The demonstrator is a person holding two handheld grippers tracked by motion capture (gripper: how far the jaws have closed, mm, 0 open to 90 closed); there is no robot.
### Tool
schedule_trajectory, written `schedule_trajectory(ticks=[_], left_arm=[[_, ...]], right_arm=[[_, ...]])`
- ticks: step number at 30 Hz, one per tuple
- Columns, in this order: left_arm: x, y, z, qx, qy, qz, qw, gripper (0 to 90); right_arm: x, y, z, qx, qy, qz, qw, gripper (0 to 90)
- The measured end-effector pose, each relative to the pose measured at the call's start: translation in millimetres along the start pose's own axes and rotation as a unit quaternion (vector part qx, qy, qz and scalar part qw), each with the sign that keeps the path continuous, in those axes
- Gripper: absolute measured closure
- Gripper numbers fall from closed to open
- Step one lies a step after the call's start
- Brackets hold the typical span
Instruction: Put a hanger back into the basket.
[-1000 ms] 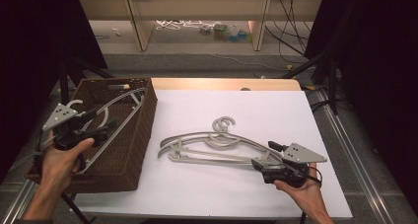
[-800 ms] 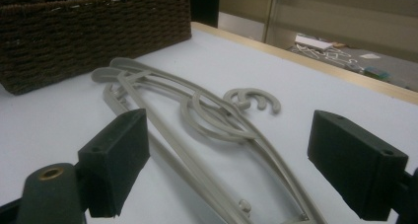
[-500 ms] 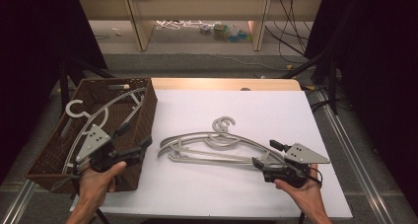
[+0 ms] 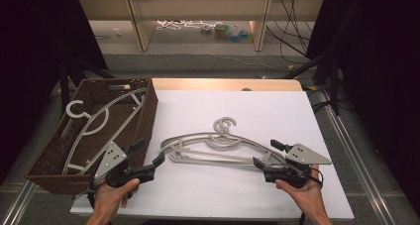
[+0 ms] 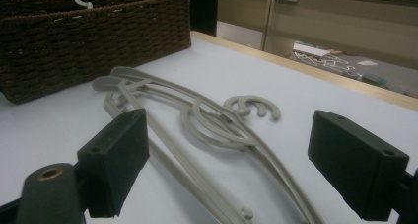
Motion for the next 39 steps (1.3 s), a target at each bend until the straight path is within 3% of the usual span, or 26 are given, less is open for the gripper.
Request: schedule_trajectory(ticks=[1, 7, 9, 13, 15, 18, 21, 26, 29, 35, 39], left_arm=[[-0.4, 1.1, 0.2, -0.002, -0.003, 0.0, 1.0, 17.6], [-7.2, 13.4, -3.2, 0.01, -0.001, -0.013, 0.9999, 17.3], [-9.1, 15.9, -4.3, 0.015, -0.001, -0.015, 0.9998, 17.3], [-14.1, 18.6, -6.9, 0.019, 0.006, -0.028, 0.9994, 17.1], [-15.2, 18.6, -7.9, 0.02, 0.009, -0.028, 0.9994, 16.9], [-14.5, 18.2, -8.1, 0.017, 0.009, -0.027, 0.9995, 16.9], [-13.5, 18.9, -7.0, 0.017, 0.01, -0.026, 0.9995, 16.8], [-14.1, 20.7, -9.0, 0.023, 0.013, -0.027, 0.9993, 16.6], [-16.6, 21.7, -10.2, 0.027, 0.017, -0.031, 0.999, 16.5], [-16.6, 22.0, -11.4, 0.029, 0.019, -0.036, 0.9987, 16.4], [-15.5, 22.4, -10.6, 0.03, 0.017, -0.034, 0.9988, 16.4]], right_arm=[[1.7, 1.5, 1.8, 0.016, -0.005, -0.012, 0.9998, 16.6], [2.2, 2.1, 4.7, 0.007, -0.006, -0.017, 0.9998, 16.1], [0.1, 1.6, 5.3, 0.004, 0.002, -0.002, 1.0, 16.1], [0.5, 1.9, 4.4, 0.006, -0.003, -0.001, 1.0, 16.1], [2.1, 2.7, 5.8, 0.013, -0.002, -0.011, 0.9999, 16.1], [0.7, 2.1, 5.8, 0.002, 0.006, -0.003, 1.0, 16.1], [2.2, 2.2, 4.6, 0.011, -0.005, -0.009, 0.9999, 16.1], [-0.3, 1.8, 0.0, 0.024, -0.008, 0.001, 0.9997, 16.1], [-8.9, -3.6, -10.2, 0.022, 0.004, 0.007, 0.9997, 16.2], [-26.7, -11.6, -38.9, 0.067, 0.007, 0.03, 0.9973, 16.9], [-39.2, -10.9, -56.1, 0.105, 0.015, 0.036, 0.9937, 19.5]])
Point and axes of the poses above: each handheld gripper's, and its own axes: z roughly backward along the jaws, y roughly out of its underside, x roughly to its left, the point moved 5 cm from there along -z, roughly forward along the jaws, and after that the axes turned 3 degrees about x, right-handed, at the moved point
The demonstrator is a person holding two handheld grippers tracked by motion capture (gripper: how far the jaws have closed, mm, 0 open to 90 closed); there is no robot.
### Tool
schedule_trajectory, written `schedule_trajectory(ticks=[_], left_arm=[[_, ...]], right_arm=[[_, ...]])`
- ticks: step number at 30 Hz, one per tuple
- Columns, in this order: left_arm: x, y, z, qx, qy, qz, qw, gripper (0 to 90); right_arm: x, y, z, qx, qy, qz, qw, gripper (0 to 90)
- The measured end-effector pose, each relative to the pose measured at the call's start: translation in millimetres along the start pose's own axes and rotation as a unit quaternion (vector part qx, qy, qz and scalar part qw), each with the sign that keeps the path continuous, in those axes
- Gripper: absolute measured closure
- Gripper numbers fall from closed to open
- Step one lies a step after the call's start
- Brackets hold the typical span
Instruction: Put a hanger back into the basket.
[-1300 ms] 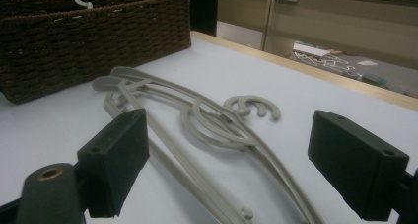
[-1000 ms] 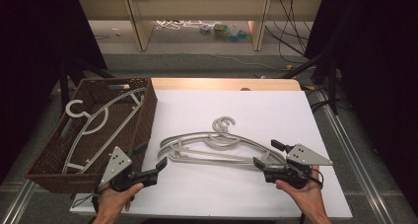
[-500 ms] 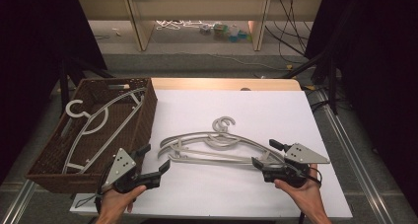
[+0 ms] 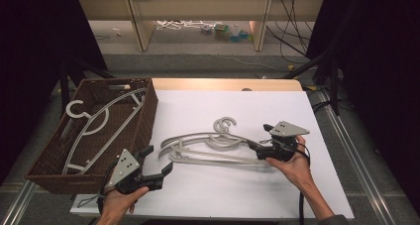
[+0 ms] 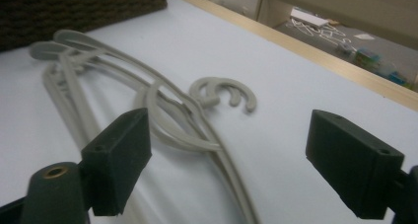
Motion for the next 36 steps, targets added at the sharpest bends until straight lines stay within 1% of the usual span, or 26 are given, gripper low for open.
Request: schedule_trajectory(ticks=[3, 4, 5, 6, 7, 9, 11, 12, 13, 14, 15, 16, 17, 18, 19, 22, 23, 24, 25, 26, 27, 28, 29, 32, 35, 36], left_arm=[[0.0, -0.6, -1.8, -0.001, 0.002, 0.0, 1.0, 16.4], [-0.3, -0.5, -2.2, 0.001, 0.003, -0.004, 1.0, 16.4], [-1.0, -0.1, -3.2, -0.001, 0.006, -0.006, 1.0, 16.4], [-1.5, 0.4, -2.7, 0.004, 0.005, -0.007, 1.0, 16.4], [-2.1, 0.8, -2.7, 0.004, 0.006, -0.006, 1.0, 16.4], [-2.5, 0.9, -2.2, 0.005, 0.007, -0.007, 0.9999, 16.5], [-2.7, -0.5, -3.7, -0.003, 0.012, -0.002, 0.9999, 16.7], [-2.4, -0.7, -3.7, 0.001, 0.008, -0.004, 1.0, 16.7], [-2.3, -0.6, -4.7, 0.003, 0.009, -0.006, 0.9999, 16.7], [-3.0, -0.2, -6.4, 0.0, 0.014, -0.003, 0.9999, 16.7], [-2.7, 0.2, -6.0, 0.006, 0.012, -0.007, 0.9999, 16.7], [-3.0, 0.5, -6.6, 0.007, 0.013, -0.005, 0.9999, 16.7], [-3.1, 0.6, -6.7, 0.007, 0.014, -0.006, 0.9999, 16.7], [-3.2, 0.5, -6.5, 0.007, 0.014, -0.008, 0.9998, 16.7], [-3.4, 0.5, -6.0, 0.007, 0.015, -0.008, 0.9998, 16.7], [-3.2, 0.9, -5.5, 0.007, 0.016, -0.01, 0.9998, 16.7], [-3.2, 0.7, -5.7, 0.007, 0.016, -0.009, 0.9998, 16.7], [-3.2, 0.5, -6.1, 0.007, 0.015, -0.01, 0.9998, 16.7], [-3.6, 0.5, -6.7, 0.008, 0.016, -0.01, 0.9998, 16.7], [-3.9, 0.6, -7.1, 0.009, 0.018, -0.012, 0.9997, 16.7], [-4.4, 0.7, -8.1, 0.006, 0.021, -0.013, 0.9997, 16.7], [-4.5, 1.0, -7.7, 0.01, 0.019, -0.013, 0.9997, 16.7], [-4.6, 1.0, -7.9, 0.01, 0.02, -0.012, 0.9997, 16.7], [-4.0, 1.3, -7.8, 0.011, 0.02, -0.013, 0.9997, 16.7], [-3.9, 1.6, -8.2, 0.012, 0.017, -0.011, 0.9997, 16.6], [-3.9, 1.8, -8.4, 0.012, 0.018, -0.01, 0.9997, 16.6]], right_arm=[[-6.5, 0.8, -9.7, 0.025, 0.002, 0.0, 0.9997, 21.9], [-8.8, 1.7, -11.4, 0.038, 0.0, 0.007, 0.9993, 23.8], [-10.8, 2.2, -13.8, 0.046, -0.001, 0.012, 0.9989, 24.7], [-11.6, 3.3, -15.9, 0.056, -0.006, 0.008, 0.9984, 25.9], [-13.6, 4.2, -18.7, 0.063, -0.01, 0.014, 0.9979, 28.5], [-14.0, 7.6, -23.5, 0.091, -0.022, 0.013, 0.9955, 29.9], [-15.9, 10.2, -30.7, 0.116, -0.028, 0.022, 0.9926, 34.9], [-16.9, 10.4, -34.0, 0.122, -0.03, 0.03, 0.9916, 36.5], [-17.1, 11.0, -36.5, 0.132, -0.032, 0.029, 0.9903, 38.1], [-17.5, 11.4, -39.1, 0.14, -0.037, 0.03, 0.989, 40.0], [-17.8, 11.7, -42.4, 0.139, -0.037, 0.032, 0.9891, 41.2], [-18.1, 12.5, -43.9, 0.149, -0.042, 0.032, 0.9874, 42.8], [-18.1, 13.9, -48.2, 0.145, -0.041, 0.035, 0.9879, 44.4], [-18.7, 15.4, -49.5, 0.157, -0.044, 0.038, 0.9858, 45.3], [-18.9, 16.8, -52.1, 0.159, -0.042, 0.038, 0.9857, 46.7], [-17.0, 20.7, -54.9, 0.183, -0.045, 0.036, 0.9815, 50.1], [-17.8, 21.7, -55.8, 0.188, -0.041, 0.043, 0.9804, 51.7], [-18.3, 21.8, -54.9, 0.201, -0.044, 0.043, 0.9778, 53.7], [-19.2, 21.9, -57.0, 0.194, -0.042, 0.049, 0.979, 55.5], [-18.1, 21.6, -56.5, 0.199, -0.044, 0.039, 0.9782, 56.7], [-19.0, 21.1, -55.7, 0.208, -0.046, 0.041, 0.9762, 57.4], [-19.6, 20.7, -56.8, 0.207, -0.046, 0.049, 0.976, 58.2], [-19.0, 20.5, -56.4, 0.212, -0.048, 0.048, 0.9749, 58.9], [-19.1, 20.7, -61.1, 0.213, -0.048, 0.057, 0.9741, 59.9], [-18.2, 24.2, -67.2, 0.226, -0.052, 0.062, 0.9707, 63.3], [-18.2, 24.5, -68.1, 0.232, -0.053, 0.071, 0.9686, 64.3]])
Point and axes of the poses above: each handheld gripper's, and its own axes: z roughly backward along the jaws, y roughly out of its underside, x roughly to its left, the point moved 5 cm from there along -z, roughly forward along the jaws, and after that the axes turned 3 degrees about x, right-handed, at the moved point
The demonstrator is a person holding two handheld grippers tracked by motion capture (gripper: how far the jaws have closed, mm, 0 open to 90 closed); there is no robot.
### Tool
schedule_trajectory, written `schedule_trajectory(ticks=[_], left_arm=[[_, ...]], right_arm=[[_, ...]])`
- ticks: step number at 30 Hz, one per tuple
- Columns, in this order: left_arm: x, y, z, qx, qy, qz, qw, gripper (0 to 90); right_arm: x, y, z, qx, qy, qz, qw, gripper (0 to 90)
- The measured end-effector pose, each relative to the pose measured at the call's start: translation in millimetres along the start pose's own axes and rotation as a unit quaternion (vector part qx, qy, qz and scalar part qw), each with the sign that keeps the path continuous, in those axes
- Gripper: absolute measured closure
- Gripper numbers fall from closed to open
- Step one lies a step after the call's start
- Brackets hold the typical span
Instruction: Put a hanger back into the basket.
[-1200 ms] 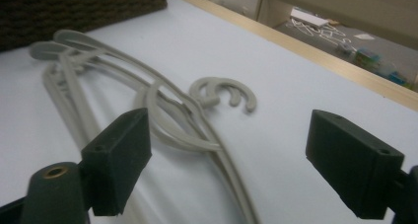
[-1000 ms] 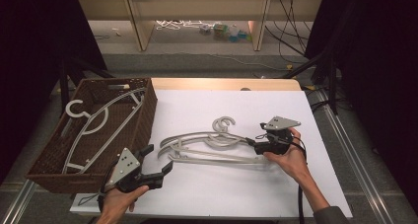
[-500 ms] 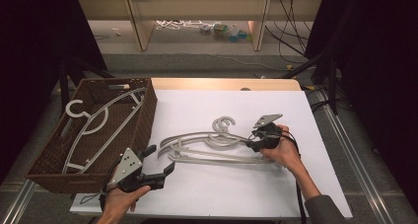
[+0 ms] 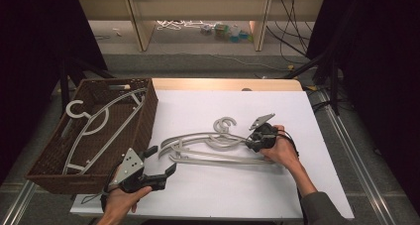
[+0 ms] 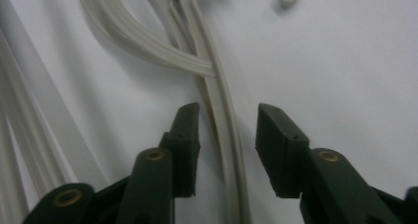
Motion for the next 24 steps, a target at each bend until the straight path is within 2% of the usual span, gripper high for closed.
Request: schedule_trajectory(ticks=[2, 3, 7, 10, 14, 15, 19, 21, 24], left_arm=[[-0.1, 0.3, -0.8, -0.001, 0.003, -0.002, 1.0, 16.6], [-0.2, 0.3, -1.3, -0.002, 0.005, -0.001, 1.0, 16.5], [0.2, 0.5, 0.4, 0.001, 0.001, -0.004, 1.0, 16.6], [0.7, 0.3, 0.9, 0.0, 0.0, 0.0, 1.0, 16.6], [0.6, 0.6, 1.7, 0.001, 0.0, -0.005, 1.0, 16.6], [0.2, 0.2, 1.6, -0.001, 0.0, 0.001, 1.0, 16.7], [1.4, 0.8, 1.6, 0.002, -0.001, -0.004, 1.0, 16.7], [1.4, -0.5, 1.0, -0.007, 0.002, -0.001, 1.0, 16.8], [1.9, 0.7, 2.6, 0.002, -0.004, -0.008, 1.0, 16.9]], right_arm=[[0.4, -1.8, -1.8, 0.004, 0.0, 0.011, 0.9999, 68.3], [1.8, -2.8, -2.3, 0.006, -0.005, 0.009, 0.9999, 71.3], [3.0, -5.7, 0.0, 0.013, -0.002, 0.039, 0.9991, 79.8], [4.1, -6.4, 2.4, 0.019, 0.006, 0.065, 0.9977, 81.2], [5.9, -9.2, 8.8, 0.02, 0.016, 0.094, 0.9953, 81.9], [6.3, -10.9, 11.5, 0.017, 0.02, 0.1, 0.9947, 82.0], [7.7, -17.4, 24.6, 0.009, 0.039, 0.125, 0.9913, 82.1], [7.9, -20.4, 31.7, 0.003, 0.05, 0.136, 0.9894, 82.1], [9.2, -23.1, 41.7, -0.01, 0.064, 0.146, 0.9871, 82.2]])
Point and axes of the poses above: each handheld gripper's, and its own axes: z roughly backward along the jaws, y roughly out of its underside, x roughly to its left, the point moved 5 cm from there along -z, roughly forward along the jaws, and after that the axes turned 3 degrees about x, right-handed, at the moved point
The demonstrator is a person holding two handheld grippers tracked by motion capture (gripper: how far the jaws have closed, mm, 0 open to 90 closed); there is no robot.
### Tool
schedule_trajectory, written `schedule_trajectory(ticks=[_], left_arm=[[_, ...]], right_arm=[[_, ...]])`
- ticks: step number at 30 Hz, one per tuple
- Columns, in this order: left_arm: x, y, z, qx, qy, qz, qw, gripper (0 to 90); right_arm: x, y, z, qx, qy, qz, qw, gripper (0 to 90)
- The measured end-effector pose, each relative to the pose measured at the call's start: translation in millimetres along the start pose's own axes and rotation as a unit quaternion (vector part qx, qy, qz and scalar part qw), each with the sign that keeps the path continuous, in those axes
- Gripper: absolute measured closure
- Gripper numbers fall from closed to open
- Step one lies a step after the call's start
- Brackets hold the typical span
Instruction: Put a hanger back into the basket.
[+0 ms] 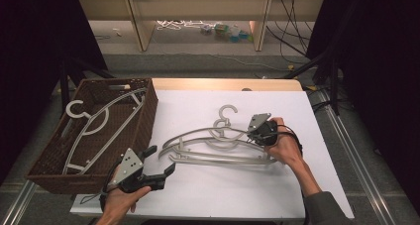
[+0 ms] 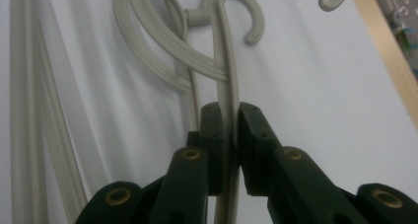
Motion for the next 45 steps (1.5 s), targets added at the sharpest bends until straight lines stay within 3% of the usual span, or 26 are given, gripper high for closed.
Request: schedule_trajectory(ticks=[7, 9, 12, 16, 21, 23, 27, 34, 36, 38, 40, 45], left_arm=[[2.8, -1.2, 1.7, -0.007, -0.006, -0.003, 1.0, 17.1], [3.3, -2.7, 1.0, -0.012, -0.005, 0.0, 0.9999, 17.3], [2.9, -1.0, 0.6, -0.002, -0.004, -0.007, 1.0, 17.3], [3.5, -3.0, 0.5, -0.008, -0.005, -0.006, 0.9999, 17.5], [3.8, -5.6, 2.9, -0.013, -0.005, 0.006, 0.9999, 17.4], [3.0, -5.6, 3.1, -0.01, 0.0, -0.004, 0.9999, 17.3], [-2.0, -12.2, 1.5, -0.01, 0.008, 0.005, 0.9999, 17.1], [-15.8, -29.1, -6.8, -0.009, 0.034, -0.018, 0.9992, 17.8], [-18.5, -31.7, -11.4, 0.0, 0.042, -0.02, 0.9989, 18.3], [-20.1, -32.6, -17.9, 0.024, 0.041, -0.018, 0.9987, 18.3], [-21.7, -33.3, -26.6, 0.045, 0.045, -0.015, 0.9979, 18.1], [-28.2, -36.5, -43.9, 0.085, 0.065, -0.027, 0.9938, 20.4]], right_arm=[[1.4, -4.5, 13.6, -0.027, 0.013, 0.014, 0.9994, 82.2], [-1.4, -6.0, 19.0, -0.033, 0.031, 0.03, 0.9985, 82.3], [-2.7, -7.7, 26.9, -0.044, 0.033, 0.036, 0.9978, 82.3], [-2.0, -8.4, 35.9, -0.057, 0.041, 0.042, 0.9966, 82.3], [5.9, -9.8, 53.1, -0.075, 0.047, 0.054, 0.9946, 82.3], [11.6, -9.7, 62.9, -0.082, 0.045, 0.059, 0.9938, 82.3], [20.6, -8.2, 69.7, -0.087, 0.046, 0.057, 0.9935, 82.3], [39.1, -3.0, 77.1, -0.096, 0.032, 0.055, 0.9933, 82.3], [43.0, -2.5, 77.4, -0.095, 0.03, 0.061, 0.9931, 82.3], [46.2, -3.5, 77.8, -0.095, 0.031, 0.062, 0.993, 82.3], [47.6, -3.5, 78.4, -0.094, 0.033, 0.078, 0.992, 82.3], [57.5, -4.1, 78.3, -0.095, 0.022, 0.1, 0.9902, 82.3]])
Point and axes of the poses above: each handheld gripper's, and its own axes: z roughly backward along the jaws, y roughly out of its underside, x roughly to its left, the point moved 5 cm from there along -z, roughly forward along the jaws, and after that the axes turned 3 degrees about x, right-handed, at the moved point
